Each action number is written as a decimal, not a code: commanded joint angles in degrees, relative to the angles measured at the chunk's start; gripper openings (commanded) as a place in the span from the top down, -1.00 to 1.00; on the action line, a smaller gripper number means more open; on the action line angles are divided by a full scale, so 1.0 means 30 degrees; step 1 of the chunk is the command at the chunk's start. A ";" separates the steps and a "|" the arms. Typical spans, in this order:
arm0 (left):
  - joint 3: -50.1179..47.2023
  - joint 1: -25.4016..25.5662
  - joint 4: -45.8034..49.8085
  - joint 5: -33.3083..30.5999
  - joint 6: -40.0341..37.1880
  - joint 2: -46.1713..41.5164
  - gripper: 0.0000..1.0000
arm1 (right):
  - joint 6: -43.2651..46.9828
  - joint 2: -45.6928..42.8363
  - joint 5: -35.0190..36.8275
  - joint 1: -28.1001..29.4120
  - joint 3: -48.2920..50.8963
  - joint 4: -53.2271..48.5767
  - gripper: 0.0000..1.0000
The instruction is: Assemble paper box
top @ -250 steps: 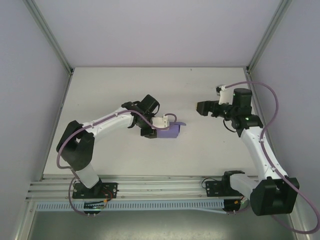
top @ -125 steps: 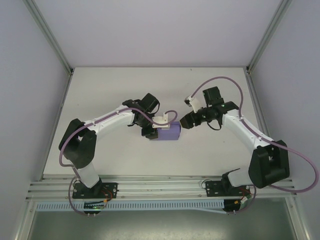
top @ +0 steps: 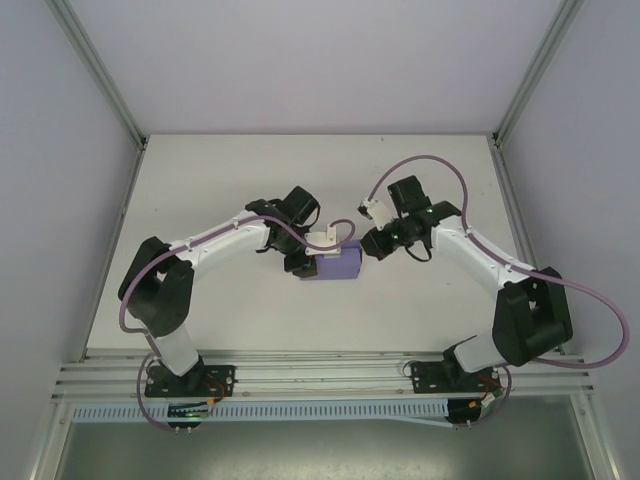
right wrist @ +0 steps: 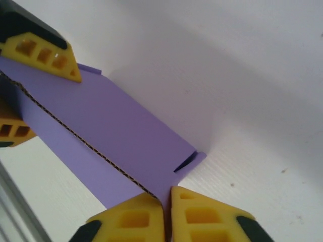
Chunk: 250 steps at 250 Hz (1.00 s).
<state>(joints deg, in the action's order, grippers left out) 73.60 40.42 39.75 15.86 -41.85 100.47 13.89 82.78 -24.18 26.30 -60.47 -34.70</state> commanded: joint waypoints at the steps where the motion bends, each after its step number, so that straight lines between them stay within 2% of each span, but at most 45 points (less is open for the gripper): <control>1: -0.0086 -0.0125 -0.0758 -0.0927 0.1235 0.0513 0.38 | -0.2380 -0.0260 0.1689 0.0799 -0.0338 -0.0339 1.00; 52: 0.0779 -0.0108 -0.1363 -0.0942 0.2692 0.1492 0.38 | -0.9596 -0.1508 0.3256 0.2110 0.0782 0.3121 1.00; 89: 0.0817 -0.0115 -0.1570 -0.0510 0.2863 0.1493 0.38 | -1.3027 -0.1842 0.5061 0.2189 0.0429 0.2656 1.00; 116: 0.0306 -0.0112 -0.1837 0.0065 0.2947 0.1171 0.37 | -1.4948 -0.1872 0.3702 0.2163 0.0904 0.3370 1.00; 147: -0.0019 -0.0106 -0.2113 -0.0281 0.2906 0.1042 0.38 | -1.5825 -0.1598 0.2675 0.2189 0.0751 0.3708 1.00; 184: 0.0000 -0.0096 -0.1816 -0.0674 0.2676 0.1247 0.38 | -1.5472 -0.1100 0.2439 0.2101 -0.1147 0.1581 1.00; 213: -0.0216 -0.0092 -0.1739 -0.0984 0.2338 0.1207 0.39 | -1.5112 -0.0422 0.0227 0.2072 -0.2492 0.0023 1.00; 250: -0.0848 -0.0108 -0.1683 -0.0767 0.1467 0.0642 0.40 | -1.5032 0.0526 -0.3155 0.0342 -0.3004 -0.1054 1.00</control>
<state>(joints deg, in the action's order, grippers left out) 73.80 40.49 34.68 16.43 -36.80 102.13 -29.12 84.16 -15.84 28.84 -65.45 -36.45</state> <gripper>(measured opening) 0.426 0.045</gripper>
